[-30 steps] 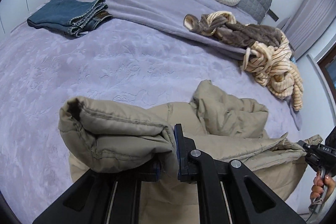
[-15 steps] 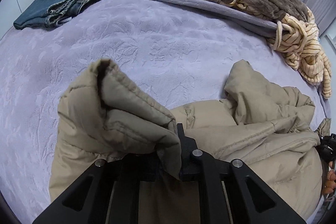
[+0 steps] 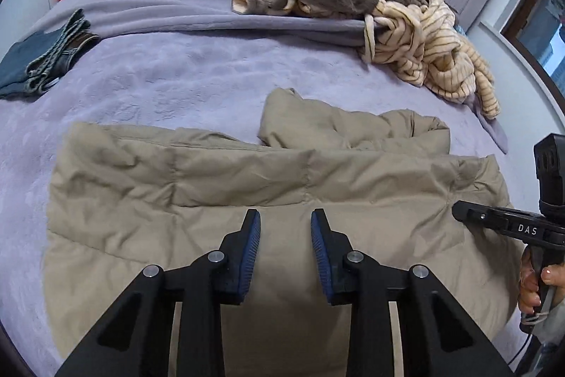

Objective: Fold large clothes

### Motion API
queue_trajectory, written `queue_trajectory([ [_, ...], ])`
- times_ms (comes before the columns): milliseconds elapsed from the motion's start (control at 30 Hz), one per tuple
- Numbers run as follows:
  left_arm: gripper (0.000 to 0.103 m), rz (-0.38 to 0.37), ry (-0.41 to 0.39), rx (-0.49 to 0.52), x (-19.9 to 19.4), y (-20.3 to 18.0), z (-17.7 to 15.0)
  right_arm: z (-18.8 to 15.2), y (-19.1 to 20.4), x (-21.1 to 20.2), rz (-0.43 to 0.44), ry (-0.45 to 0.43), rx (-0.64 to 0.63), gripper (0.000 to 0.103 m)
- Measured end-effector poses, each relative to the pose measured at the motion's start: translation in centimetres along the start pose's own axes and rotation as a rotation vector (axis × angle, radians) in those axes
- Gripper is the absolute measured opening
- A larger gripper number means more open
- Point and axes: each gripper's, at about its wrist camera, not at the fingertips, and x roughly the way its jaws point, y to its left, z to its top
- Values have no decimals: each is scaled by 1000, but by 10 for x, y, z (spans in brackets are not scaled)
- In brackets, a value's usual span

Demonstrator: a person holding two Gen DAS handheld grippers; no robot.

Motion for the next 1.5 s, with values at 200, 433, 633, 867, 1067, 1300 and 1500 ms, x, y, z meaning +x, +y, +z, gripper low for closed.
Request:
queue_trajectory([
  [200, 33, 62, -6, -92, 57, 12, 23, 28, -27, 44, -29, 4, 28, 0],
  [433, 34, 141, -24, -71, 40, 43, 33, 34, -44, 18, -52, -1, 35, 0],
  [633, 34, 284, 13, -203, 42, 128, 26, 23, -139, -12, -286, -46, 235, 1],
  [867, 34, 336, 53, -196, 74, 130, 27, 17, -177, 14, -187, -37, 403, 0],
  [1067, 34, 323, 42, -212, 38, 124, 24, 15, -156, -22, -153, -87, 408, 48],
  [1300, 103, 289, -11, -197, -29, 108, -5, -11, -123, -68, -74, -139, 403, 71],
  [1500, 103, 231, 33, -256, -62, 101, -47, -59, -102, -97, -6, -132, 466, 83],
])
